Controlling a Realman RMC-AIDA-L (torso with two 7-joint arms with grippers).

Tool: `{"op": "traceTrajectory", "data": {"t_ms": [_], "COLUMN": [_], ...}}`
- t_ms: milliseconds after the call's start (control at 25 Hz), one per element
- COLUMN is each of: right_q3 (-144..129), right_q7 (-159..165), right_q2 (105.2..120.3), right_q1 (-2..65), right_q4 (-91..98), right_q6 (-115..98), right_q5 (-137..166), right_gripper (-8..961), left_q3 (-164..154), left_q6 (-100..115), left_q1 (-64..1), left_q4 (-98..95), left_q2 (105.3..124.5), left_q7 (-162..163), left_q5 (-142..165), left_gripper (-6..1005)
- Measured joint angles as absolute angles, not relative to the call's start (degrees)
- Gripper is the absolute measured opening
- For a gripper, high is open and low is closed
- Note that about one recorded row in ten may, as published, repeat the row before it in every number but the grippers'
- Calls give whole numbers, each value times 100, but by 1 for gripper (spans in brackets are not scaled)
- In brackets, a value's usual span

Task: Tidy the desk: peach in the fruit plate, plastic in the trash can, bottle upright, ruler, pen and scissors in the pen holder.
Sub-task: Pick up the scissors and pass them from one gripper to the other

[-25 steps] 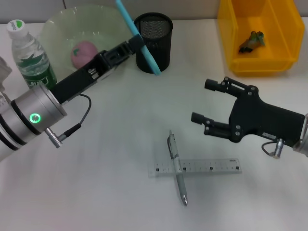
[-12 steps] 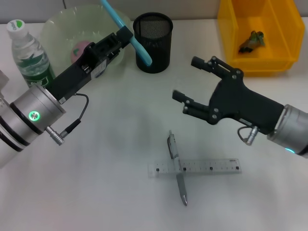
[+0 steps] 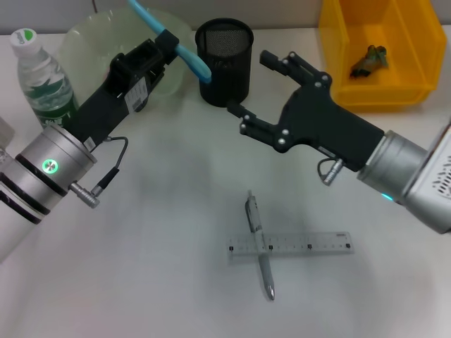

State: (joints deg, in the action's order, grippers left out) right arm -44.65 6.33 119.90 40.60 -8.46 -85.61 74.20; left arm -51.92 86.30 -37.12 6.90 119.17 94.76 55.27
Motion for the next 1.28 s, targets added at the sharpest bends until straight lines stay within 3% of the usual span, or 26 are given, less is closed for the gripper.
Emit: {"op": "traceTrajectory", "data": {"t_ms": [640,1280], "right_q3": [-3925,-2481], "right_q7": [348,266], "right_q2": [11996,11996], "right_q1": [4708,4733], "right_q4": [-1211,-1269], "right_q6": [-8109,-7674], "right_q5": [7476,8957], "right_gripper": [719,705], "left_q3": [-4607,-3019], "left_q6": [8591,8267], "left_q1": [-3987,-3865], "left_q4": [1195,1265], "left_q2": [11927,11926], "left_q7": [9633,9621], "left_q5": [5634,7140], "left_gripper": [323,335]}}
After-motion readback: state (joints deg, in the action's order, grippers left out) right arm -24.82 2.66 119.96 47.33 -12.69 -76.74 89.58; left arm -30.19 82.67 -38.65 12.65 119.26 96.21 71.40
